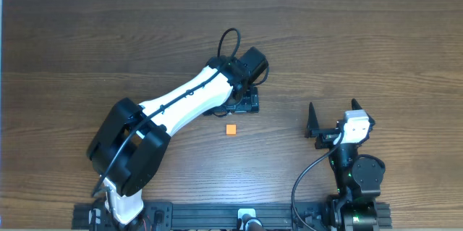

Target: Stack Cubes

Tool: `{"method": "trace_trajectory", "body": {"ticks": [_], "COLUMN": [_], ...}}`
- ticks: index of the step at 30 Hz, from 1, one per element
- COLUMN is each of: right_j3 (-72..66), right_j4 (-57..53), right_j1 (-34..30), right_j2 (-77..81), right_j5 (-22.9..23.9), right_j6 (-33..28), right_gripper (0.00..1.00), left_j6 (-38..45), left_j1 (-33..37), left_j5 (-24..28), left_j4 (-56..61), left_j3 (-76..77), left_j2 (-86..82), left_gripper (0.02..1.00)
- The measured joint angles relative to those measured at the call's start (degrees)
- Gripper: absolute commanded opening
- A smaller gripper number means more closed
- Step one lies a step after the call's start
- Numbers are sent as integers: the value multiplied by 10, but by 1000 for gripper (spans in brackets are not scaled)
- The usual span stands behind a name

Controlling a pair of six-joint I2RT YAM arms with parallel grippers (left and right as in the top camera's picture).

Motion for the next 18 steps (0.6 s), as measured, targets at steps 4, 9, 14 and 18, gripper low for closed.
{"method": "trace_trajectory", "body": {"ticks": [4,9,14,18], "right_j3": [0,0,0,0], "right_j4": [0,0,0,0], "right_j1": [0,0,0,0], "right_j2": [0,0,0,0], "right_j5": [0,0,0,0], "right_j6": [0,0,0,0], "right_gripper": [991,991,991,991], "left_j6": [0,0,-10,-24], "left_j1": [-3,-30,-65,-69], "left_j5": [9,18,29,39], "left_j4": [-12,-44,-53,-40], "left_j3": [0,0,-1,-20], "left_j2": [0,0,0,-2], "left_gripper": [996,996,993,980]}}
